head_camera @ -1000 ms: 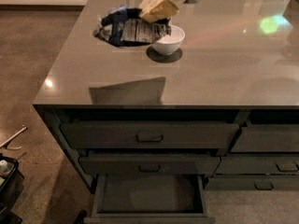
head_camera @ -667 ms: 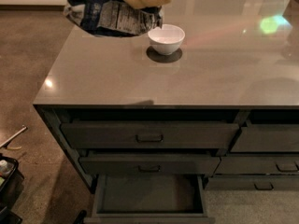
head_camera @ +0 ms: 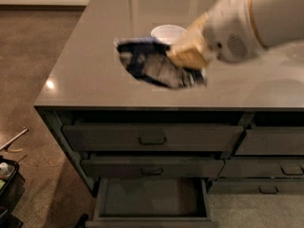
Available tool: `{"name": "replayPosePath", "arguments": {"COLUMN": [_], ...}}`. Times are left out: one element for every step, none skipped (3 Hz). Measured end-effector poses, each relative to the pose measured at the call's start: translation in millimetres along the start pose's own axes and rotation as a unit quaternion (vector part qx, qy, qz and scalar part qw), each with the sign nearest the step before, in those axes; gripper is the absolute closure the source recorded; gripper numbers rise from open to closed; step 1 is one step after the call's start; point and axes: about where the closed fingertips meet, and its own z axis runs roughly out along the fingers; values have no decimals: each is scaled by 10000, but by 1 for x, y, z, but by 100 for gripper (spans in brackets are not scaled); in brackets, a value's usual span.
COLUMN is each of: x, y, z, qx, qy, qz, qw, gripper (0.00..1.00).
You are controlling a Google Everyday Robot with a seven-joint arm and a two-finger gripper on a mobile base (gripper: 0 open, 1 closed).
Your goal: Place blue chip bag into bottom drawer
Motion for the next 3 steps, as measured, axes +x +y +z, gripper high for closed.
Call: {"name": "replayPosePath", "arguments": {"x": [78, 152, 174], "y": [21, 50, 66], "z": [17, 40, 49], "qx": [182, 225, 117], "qy": [665, 1248, 1418], "qz": [786, 1378, 1497], "qw": [9945, 9823, 9784], "gripper": [100, 100, 100]}}
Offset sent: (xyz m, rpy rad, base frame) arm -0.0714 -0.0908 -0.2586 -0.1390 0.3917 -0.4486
